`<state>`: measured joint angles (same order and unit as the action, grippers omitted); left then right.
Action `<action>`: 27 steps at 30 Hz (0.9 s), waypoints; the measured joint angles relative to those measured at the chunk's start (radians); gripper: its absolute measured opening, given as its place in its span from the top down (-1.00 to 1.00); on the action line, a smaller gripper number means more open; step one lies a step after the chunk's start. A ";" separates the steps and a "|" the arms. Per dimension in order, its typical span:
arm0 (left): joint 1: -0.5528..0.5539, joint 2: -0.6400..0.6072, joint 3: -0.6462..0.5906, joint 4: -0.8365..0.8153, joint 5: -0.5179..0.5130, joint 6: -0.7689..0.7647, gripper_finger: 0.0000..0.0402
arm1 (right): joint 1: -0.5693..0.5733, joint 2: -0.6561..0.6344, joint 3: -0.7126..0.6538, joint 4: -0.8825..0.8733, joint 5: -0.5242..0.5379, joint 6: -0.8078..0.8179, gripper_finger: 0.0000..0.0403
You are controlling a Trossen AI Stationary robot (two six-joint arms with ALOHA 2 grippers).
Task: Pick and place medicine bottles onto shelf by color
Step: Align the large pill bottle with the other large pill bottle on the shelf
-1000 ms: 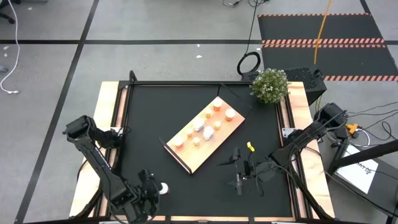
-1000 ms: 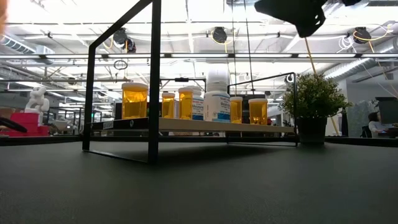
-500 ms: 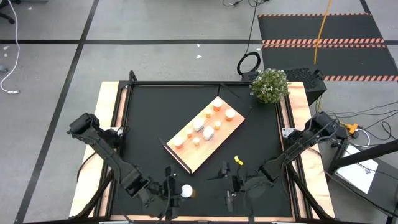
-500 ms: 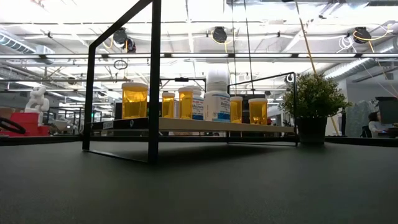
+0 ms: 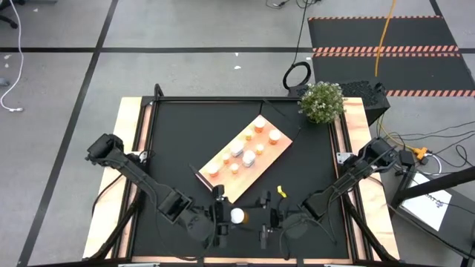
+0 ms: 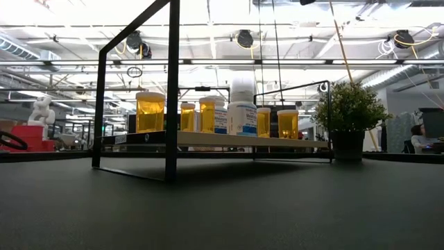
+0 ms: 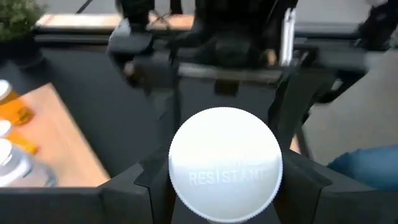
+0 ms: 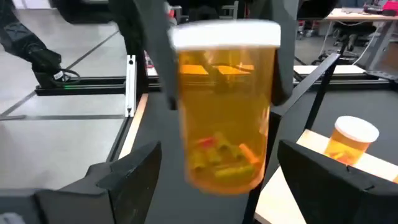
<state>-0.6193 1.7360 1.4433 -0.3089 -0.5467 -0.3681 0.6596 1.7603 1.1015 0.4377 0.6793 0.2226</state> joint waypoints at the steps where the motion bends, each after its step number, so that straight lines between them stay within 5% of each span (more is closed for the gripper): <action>1: 0.007 0.007 0.001 0.024 0.008 0.001 -0.01 | -0.005 0.000 0.000 0.000 -0.006 -0.001 -0.58; 16: 0.031 0.030 0.000 0.029 0.049 0.020 -0.04 | -0.024 0.000 -0.001 -0.021 -0.053 -0.042 -0.52; 27: 0.025 0.030 0.000 0.043 0.048 0.028 -0.09 | -0.025 -0.001 -0.001 -0.022 -0.054 -0.042 0.07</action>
<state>-0.5941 1.7664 1.4437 -0.2663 -0.4987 -0.3398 0.6346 1.7595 1.1007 0.4161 0.6250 0.1806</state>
